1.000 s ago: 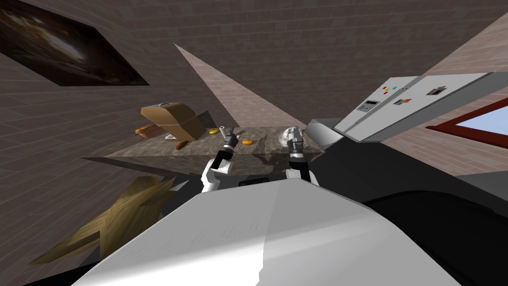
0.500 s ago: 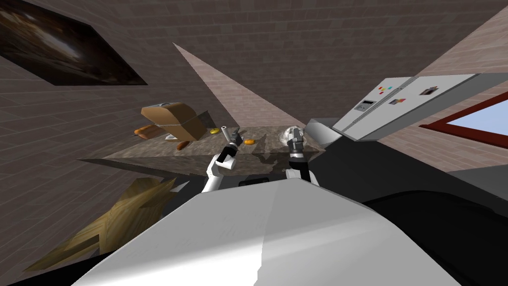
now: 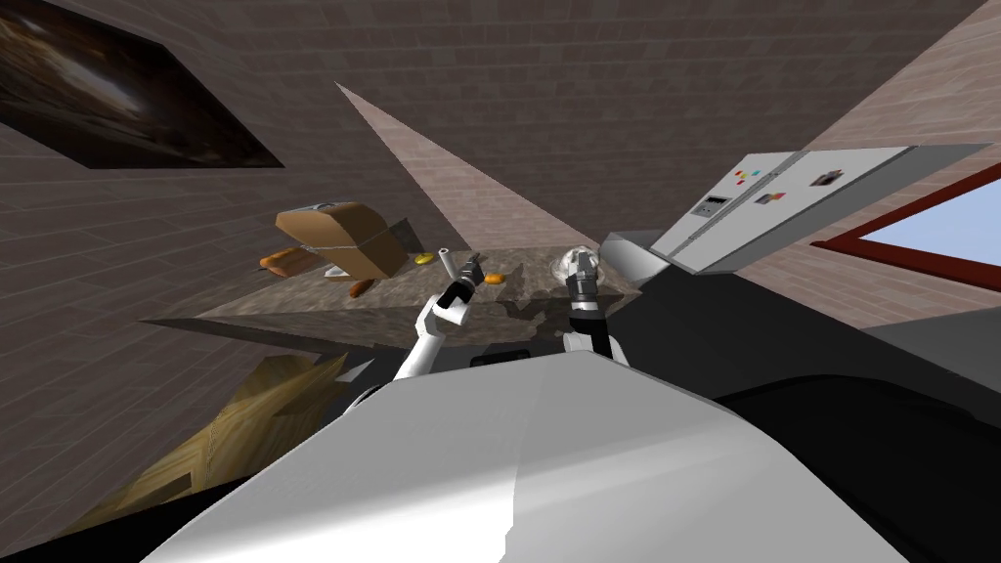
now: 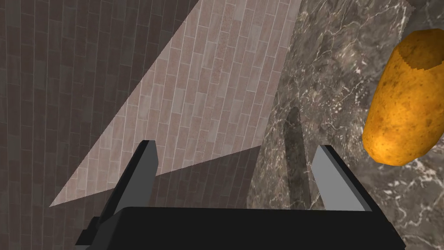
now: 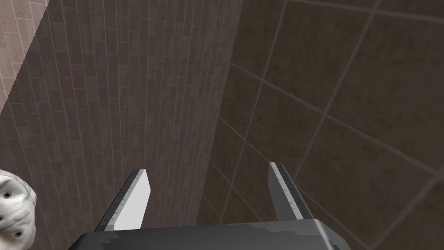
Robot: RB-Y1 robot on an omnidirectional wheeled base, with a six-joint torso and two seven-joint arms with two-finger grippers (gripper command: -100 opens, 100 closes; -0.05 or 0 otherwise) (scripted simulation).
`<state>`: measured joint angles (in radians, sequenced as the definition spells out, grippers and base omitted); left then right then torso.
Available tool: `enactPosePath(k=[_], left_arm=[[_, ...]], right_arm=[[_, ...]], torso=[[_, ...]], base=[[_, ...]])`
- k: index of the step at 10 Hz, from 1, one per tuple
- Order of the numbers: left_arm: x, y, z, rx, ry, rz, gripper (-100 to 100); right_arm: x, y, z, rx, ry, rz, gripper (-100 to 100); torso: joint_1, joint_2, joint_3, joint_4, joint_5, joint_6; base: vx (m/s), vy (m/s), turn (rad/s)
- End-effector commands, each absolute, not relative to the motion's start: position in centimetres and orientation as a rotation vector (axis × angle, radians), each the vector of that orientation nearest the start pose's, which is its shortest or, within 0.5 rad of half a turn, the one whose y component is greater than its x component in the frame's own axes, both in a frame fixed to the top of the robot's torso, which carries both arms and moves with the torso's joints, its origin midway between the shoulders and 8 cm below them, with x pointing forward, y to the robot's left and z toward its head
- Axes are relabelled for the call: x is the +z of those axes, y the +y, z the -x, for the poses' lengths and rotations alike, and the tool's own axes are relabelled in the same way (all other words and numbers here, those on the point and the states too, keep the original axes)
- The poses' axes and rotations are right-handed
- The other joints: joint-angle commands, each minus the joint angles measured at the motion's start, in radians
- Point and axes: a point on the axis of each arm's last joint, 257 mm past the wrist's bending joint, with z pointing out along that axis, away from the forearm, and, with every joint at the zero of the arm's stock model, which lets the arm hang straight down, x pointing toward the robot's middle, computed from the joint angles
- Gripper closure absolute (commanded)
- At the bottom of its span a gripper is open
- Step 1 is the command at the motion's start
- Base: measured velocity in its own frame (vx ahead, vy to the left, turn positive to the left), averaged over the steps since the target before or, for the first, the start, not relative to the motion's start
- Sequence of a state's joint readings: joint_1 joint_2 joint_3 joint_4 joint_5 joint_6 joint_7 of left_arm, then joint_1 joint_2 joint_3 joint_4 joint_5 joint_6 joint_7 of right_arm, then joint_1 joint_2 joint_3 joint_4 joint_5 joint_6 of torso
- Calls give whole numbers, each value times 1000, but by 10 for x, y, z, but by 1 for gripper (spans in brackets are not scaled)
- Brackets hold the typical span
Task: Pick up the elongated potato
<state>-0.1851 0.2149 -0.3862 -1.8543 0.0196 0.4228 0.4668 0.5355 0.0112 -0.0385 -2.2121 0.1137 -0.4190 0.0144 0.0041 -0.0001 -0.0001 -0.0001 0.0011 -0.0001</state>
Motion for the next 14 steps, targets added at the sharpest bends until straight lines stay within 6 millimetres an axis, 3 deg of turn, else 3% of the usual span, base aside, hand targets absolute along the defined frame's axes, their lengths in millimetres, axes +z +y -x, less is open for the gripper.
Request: enactPosePath(k=[1, 6, 14], left_arm=[[-150, 40, -537, -1585, 1518, 1263, -100], [-180, 21, -555, -1497, 1620, 1403, -100], [-218, 19, -575, -1304, 1695, 1594, -100]], right_arm=[[-36, -293, -363, 1120, 794, -730, 0], [-36, -293, -363, 1120, 794, -730, 0], [-36, -293, -363, 1120, 794, -730, 0]], torso=[[0, 0, 0, 0, 0, 0], [-2, 0, 0, 0, 0, 0], [-2, 0, 0, 0, 0, -1]], base=[[-2, 59, -45], [-3, 53, -61], [-6, 44, -72]])
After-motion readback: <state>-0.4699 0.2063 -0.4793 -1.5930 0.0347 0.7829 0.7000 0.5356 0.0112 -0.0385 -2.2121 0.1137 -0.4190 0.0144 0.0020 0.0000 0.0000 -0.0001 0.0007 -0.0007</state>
